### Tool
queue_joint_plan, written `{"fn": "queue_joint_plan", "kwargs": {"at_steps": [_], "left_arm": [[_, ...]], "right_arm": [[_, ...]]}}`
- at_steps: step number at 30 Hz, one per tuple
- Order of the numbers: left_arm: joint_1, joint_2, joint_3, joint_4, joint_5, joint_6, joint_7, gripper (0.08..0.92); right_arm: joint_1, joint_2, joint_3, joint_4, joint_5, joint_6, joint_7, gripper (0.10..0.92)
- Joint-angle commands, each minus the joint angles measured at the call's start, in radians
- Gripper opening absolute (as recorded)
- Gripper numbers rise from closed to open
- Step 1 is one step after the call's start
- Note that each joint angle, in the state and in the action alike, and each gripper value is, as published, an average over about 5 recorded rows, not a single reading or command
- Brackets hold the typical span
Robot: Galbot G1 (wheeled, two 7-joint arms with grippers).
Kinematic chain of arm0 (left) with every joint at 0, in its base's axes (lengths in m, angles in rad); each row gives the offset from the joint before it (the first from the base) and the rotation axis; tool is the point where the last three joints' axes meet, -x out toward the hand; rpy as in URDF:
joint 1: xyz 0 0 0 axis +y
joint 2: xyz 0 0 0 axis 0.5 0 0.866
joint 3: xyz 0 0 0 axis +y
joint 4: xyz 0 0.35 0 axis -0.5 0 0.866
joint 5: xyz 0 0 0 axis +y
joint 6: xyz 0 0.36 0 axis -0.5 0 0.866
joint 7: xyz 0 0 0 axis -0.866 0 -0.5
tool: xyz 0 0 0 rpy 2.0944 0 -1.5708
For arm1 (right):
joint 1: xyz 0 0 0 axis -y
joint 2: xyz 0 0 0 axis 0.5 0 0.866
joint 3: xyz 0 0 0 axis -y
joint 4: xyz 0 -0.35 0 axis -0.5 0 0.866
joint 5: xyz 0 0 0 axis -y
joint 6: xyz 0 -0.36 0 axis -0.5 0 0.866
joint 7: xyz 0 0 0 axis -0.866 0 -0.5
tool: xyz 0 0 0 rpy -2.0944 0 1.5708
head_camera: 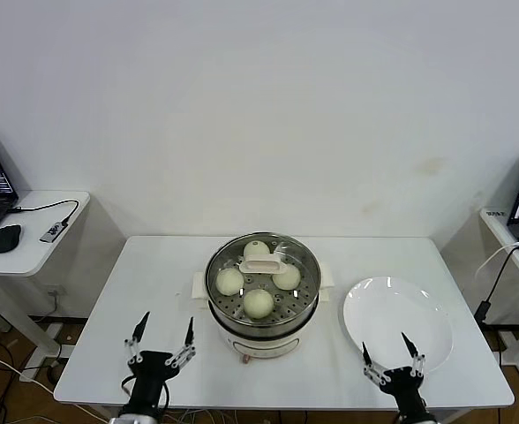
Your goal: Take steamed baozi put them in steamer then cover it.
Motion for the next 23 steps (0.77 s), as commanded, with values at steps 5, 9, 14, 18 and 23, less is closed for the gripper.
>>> {"fn": "queue_joint_plan", "kwargs": {"at_steps": [5, 9, 14, 18, 23], "left_arm": [[0.114, -0.013, -0.075, 0.055, -0.260, -0.108, 0.012, 0.823], [0.117, -0.008, -0.075, 0.066, -0.257, -0.100, 0.036, 0.823], [0.117, -0.005, -0.072, 0.089, -0.246, -0.094, 0.066, 0.823], [0.117, 0.000, -0.072, 0.096, -0.236, -0.077, 0.085, 0.823], [0.120, 0.006, -0.074, 0.097, -0.228, -0.058, 0.096, 0.823]], "right_arm": [[-0.097, -0.063, -0.061, 0.064, 0.118, -0.023, -0.014, 0.823], [-0.102, -0.066, -0.070, 0.078, 0.128, -0.044, -0.015, 0.823], [-0.102, -0.065, -0.080, 0.076, 0.119, -0.044, -0.008, 0.823], [-0.099, -0.060, -0.084, 0.073, 0.115, -0.045, -0.004, 0.823], [-0.098, -0.057, -0.085, 0.071, 0.113, -0.044, 0.000, 0.823]]}}
